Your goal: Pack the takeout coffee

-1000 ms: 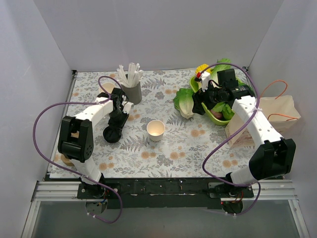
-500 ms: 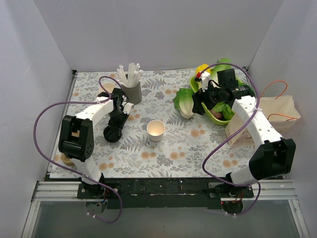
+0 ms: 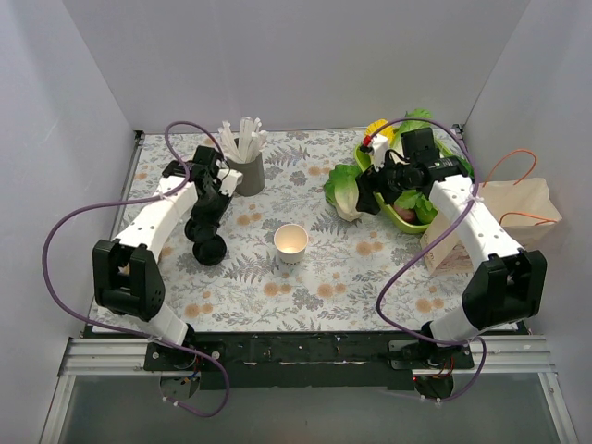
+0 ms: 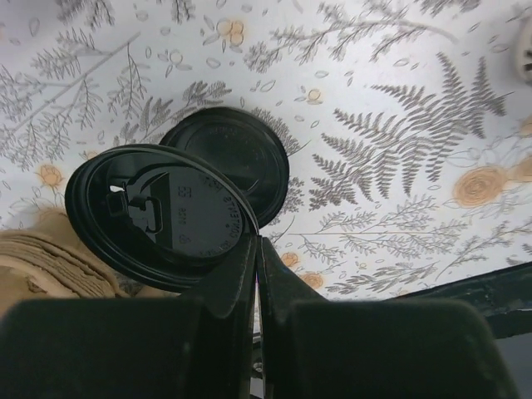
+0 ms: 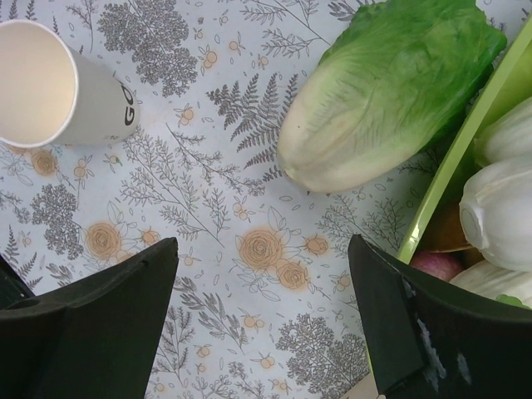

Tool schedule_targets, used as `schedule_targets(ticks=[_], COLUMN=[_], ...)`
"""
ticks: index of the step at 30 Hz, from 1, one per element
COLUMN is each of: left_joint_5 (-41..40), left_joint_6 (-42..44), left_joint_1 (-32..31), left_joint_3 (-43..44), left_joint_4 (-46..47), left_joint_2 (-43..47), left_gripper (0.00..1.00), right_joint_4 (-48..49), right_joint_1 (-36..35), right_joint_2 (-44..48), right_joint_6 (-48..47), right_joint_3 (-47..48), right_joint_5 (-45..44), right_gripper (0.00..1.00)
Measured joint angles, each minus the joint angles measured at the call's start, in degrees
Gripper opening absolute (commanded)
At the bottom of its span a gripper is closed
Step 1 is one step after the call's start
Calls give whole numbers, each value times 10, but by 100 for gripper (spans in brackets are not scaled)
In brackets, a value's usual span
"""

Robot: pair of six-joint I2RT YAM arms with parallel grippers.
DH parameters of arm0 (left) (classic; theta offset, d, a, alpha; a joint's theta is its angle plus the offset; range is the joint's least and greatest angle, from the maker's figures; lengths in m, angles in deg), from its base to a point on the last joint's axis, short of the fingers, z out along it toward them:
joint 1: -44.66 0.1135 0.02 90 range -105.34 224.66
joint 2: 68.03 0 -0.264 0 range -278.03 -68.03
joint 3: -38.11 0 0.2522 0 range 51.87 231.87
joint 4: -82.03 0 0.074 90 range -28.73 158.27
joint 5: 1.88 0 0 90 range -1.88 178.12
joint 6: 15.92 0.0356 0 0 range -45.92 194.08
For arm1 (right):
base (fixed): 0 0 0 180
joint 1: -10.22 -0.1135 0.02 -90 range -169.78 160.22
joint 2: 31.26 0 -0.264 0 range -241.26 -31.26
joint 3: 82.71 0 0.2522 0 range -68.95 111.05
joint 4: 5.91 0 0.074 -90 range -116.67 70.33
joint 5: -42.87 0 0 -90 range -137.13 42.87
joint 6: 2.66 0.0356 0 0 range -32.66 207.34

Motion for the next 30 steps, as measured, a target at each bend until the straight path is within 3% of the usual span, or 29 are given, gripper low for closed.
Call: schedule_targets(ticks=[5, 13, 21, 30], left_joint_5=[68, 306, 502, 612], left_joint_6=[3, 47, 41, -39], left_joint_1=[2, -2, -23, -30], left_joint_3=[74, 175, 82, -6], left_joint_4=[-22, -50, 70, 272], left_joint_2=[-2, 7, 92, 70], left_gripper=[0, 0, 0, 0], right_joint_4=[0, -5, 30, 127], right_joint_1=[-6, -8, -18, -20], right_joint_2=[-11, -10, 26, 26], right_joint_6=[-2, -29, -2, 108], right_joint_3=[18, 54, 35, 14], right_joint_5=[16, 96, 126, 200], right_gripper=[90, 90, 89, 88])
